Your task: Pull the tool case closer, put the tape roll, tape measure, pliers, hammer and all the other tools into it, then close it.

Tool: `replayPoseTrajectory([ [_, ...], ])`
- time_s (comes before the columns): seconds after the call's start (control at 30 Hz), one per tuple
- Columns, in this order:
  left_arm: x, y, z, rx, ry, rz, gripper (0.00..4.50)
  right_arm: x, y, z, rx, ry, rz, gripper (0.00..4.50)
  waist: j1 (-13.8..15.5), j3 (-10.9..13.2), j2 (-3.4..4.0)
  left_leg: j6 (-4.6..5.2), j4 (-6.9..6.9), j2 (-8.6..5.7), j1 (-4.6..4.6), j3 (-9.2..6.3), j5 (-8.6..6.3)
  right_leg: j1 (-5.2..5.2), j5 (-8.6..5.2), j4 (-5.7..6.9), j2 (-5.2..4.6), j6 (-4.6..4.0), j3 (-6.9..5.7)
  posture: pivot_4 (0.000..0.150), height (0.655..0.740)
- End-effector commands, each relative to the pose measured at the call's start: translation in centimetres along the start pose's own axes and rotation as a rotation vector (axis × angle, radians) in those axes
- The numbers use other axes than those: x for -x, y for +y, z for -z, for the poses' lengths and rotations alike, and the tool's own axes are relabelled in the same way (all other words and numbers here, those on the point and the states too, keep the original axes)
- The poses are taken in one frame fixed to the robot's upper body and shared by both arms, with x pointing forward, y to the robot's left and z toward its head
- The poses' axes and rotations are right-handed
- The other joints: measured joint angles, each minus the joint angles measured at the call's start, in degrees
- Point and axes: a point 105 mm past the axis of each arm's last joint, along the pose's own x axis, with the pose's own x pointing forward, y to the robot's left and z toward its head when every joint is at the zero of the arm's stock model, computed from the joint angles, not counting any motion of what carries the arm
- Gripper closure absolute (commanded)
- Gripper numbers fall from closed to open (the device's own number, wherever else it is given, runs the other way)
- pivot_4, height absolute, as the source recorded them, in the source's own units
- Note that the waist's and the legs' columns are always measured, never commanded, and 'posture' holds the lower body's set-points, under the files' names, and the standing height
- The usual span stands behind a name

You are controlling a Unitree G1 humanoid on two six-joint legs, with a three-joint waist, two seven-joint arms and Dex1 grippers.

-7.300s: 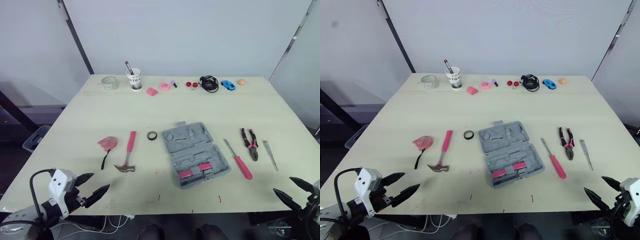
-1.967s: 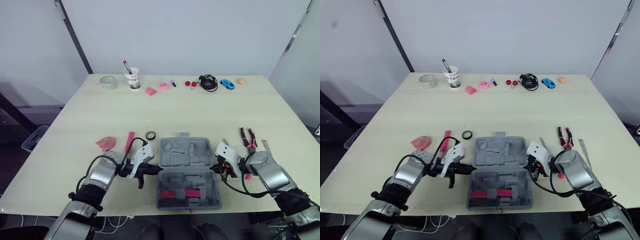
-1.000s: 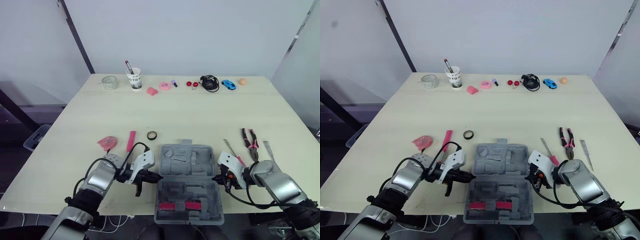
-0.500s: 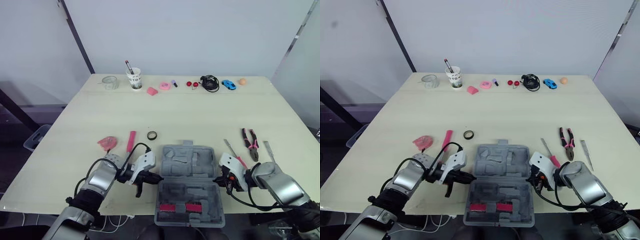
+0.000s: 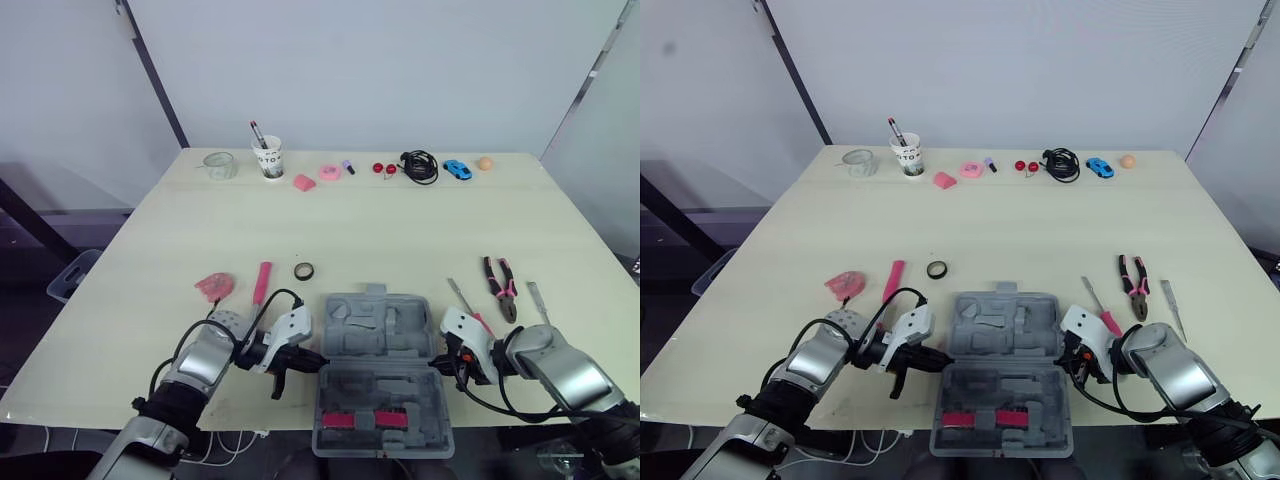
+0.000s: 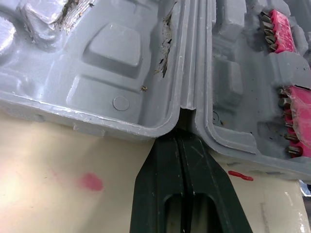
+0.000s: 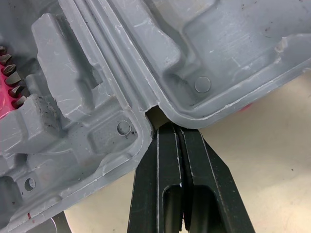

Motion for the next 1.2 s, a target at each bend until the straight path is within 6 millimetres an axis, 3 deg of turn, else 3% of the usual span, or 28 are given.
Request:
replayPoseTrajectory([
  [0.03,-1.6,-1.9,1.5,0.031,0.061,0.1,4.5,-0.4,1.2,-0.9,0.039,-0.031,-0.051,4.46,0.0,-0.01,-0.01,0.0,0.0,0.0,0.0,0.0,0.0,0.0,0.0,0.0,0.0,0.0,0.0,0.15,0.74],
  [0.63,-1.3,-2.1,2.1,0.046,0.077,0.103,4.5,-0.9,2.2,-0.8,0.034,-0.023,-0.099,4.46,-0.09,-0.13,-0.06,0.0,0.0,0.01,0.01,-0.02,0.0,0.0,-0.01,0.0,0.01,-0.01,-0.01,0.15,0.74],
  [1.2,-1.0,-2.0,2.1,0.055,0.086,0.094,4.5,-1.1,1.8,-0.5,0.044,-0.012,-0.082,4.46,-0.13,-0.36,-0.12,0.0,-0.01,0.02,0.02,-0.03,0.0,0.0,-0.02,0.01,0.02,-0.04,-0.01,0.15,0.74],
])
